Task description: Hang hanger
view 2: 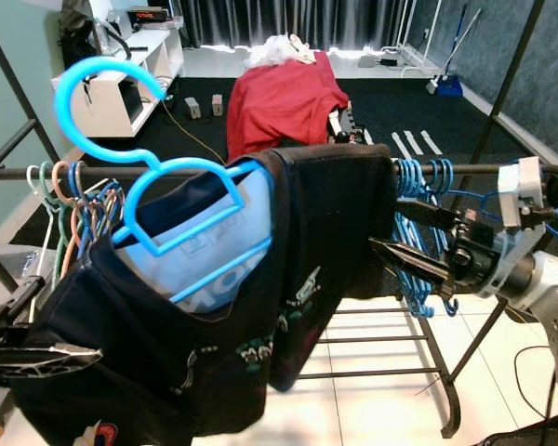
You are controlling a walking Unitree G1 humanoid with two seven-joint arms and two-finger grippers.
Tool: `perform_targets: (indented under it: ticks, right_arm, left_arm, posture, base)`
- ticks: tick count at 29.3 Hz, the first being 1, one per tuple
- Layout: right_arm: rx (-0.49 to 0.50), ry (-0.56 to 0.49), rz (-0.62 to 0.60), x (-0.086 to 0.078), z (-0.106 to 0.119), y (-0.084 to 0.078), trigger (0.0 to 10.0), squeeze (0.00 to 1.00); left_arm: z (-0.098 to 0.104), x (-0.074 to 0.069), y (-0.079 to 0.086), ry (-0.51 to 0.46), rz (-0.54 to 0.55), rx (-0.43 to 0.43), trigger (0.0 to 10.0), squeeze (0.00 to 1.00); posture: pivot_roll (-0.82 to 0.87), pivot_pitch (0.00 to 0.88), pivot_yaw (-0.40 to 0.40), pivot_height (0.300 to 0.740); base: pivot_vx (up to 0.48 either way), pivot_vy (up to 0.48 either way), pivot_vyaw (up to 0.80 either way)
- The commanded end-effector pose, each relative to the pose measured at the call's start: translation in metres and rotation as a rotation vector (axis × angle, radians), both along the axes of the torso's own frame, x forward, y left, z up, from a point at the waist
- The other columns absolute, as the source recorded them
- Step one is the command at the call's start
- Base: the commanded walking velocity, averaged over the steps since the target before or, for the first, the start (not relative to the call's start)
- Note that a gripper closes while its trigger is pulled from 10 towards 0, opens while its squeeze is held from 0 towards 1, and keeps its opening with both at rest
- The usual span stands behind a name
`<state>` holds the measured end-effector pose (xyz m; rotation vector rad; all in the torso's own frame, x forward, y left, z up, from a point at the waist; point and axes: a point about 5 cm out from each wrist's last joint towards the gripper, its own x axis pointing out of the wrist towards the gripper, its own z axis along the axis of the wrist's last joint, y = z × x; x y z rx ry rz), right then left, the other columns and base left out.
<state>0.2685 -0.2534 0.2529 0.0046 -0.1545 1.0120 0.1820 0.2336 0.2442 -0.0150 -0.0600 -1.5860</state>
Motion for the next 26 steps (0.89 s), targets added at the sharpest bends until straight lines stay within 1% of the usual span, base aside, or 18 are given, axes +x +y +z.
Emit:
perform_targets:
  ticks: [1,2,16,17,19,21,22,23,24,25,26]
  right_arm:
    - [0.012,-0.019,-0.024,0.002,0.002,-0.002,3.5,0.00]
    - [0.017,-0.026,-0.031,0.003,0.002,-0.004,0.0,0.00]
    - [0.045,-0.060,-0.055,0.006,0.007,-0.006,0.0,0.00]
    - [0.061,-0.071,-0.072,0.007,0.009,-0.009,0.0,0.00]
    - [0.141,-0.116,-0.137,0.010,0.021,-0.020,0.0,0.00]
    - [0.141,-0.116,-0.137,0.010,0.021,-0.020,0.0,0.00]
    - [0.200,-0.154,-0.196,0.013,0.030,-0.028,0.0,0.00]
    - [0.200,-0.154,-0.196,0.013,0.030,-0.028,0.0,0.00]
    - [0.283,-0.192,-0.259,0.015,0.041,-0.038,0.0,0.00]
    - [0.369,-0.223,-0.358,0.018,0.053,-0.052,0.0,0.00]
    - [0.442,-0.247,-0.453,0.020,0.063,-0.065,0.0,0.00]
  left_arm:
    - [0.007,-0.001,-0.002,-0.022,-0.039,0.002,10.0,0.00]
    - [0.007,-0.001,-0.002,-0.022,-0.041,0.001,10.0,0.00]
    - [0.007,0.000,-0.003,-0.027,-0.035,0.000,10.0,0.00]
    - [0.006,0.002,-0.002,-0.029,-0.018,0.007,10.0,0.00]
    - [0.002,0.008,0.003,-0.033,0.059,0.047,10.0,0.00]
    - [0.002,0.008,0.003,-0.033,0.059,0.047,10.0,0.00]
    - [-0.005,0.011,0.008,-0.026,0.107,0.114,10.0,0.00]
    - [-0.005,0.011,0.008,-0.026,0.107,0.114,10.0,0.00]
    - [-0.013,0.014,0.015,-0.018,0.157,0.197,10.0,0.00]
    - [-0.019,0.014,0.021,-0.017,0.187,0.328,10.0,0.00]
    - [-0.017,0.013,0.025,-0.032,0.195,0.387,10.0,0.00]
  posture:
    - [-0.07,0.019,-0.018,0.740]
    - [-0.07,0.019,-0.018,0.740]
    - [-0.07,0.014,-0.018,0.740]
    - [-0.07,0.014,-0.018,0.740]
    - [-0.07,0.014,-0.016,0.740]
    - [-0.07,0.014,-0.016,0.740]
    - [-0.07,0.014,-0.016,0.740]
    - [-0.07,0.014,-0.016,0.740]
    - [-0.07,0.016,-0.014,0.740]
    - [-0.08,0.021,-0.015,0.740]
    - [-0.08,0.021,-0.015,0.740]
  base:
    - [0.000,0.000,0.00]
    - [0.000,0.000,0.00]
    - [0.000,0.000,0.00]
    - [0.000,0.000,0.00]
    - [0.000,0.000,0.00]
    - [0.000,0.000,0.00]
    - [0.000,0.000,0.00]
    - [0.000,0.000,0.00]
    - [0.000,0.000,0.00]
    - [0.000,0.000,0.00]
    - [0.000,0.000,0.00]
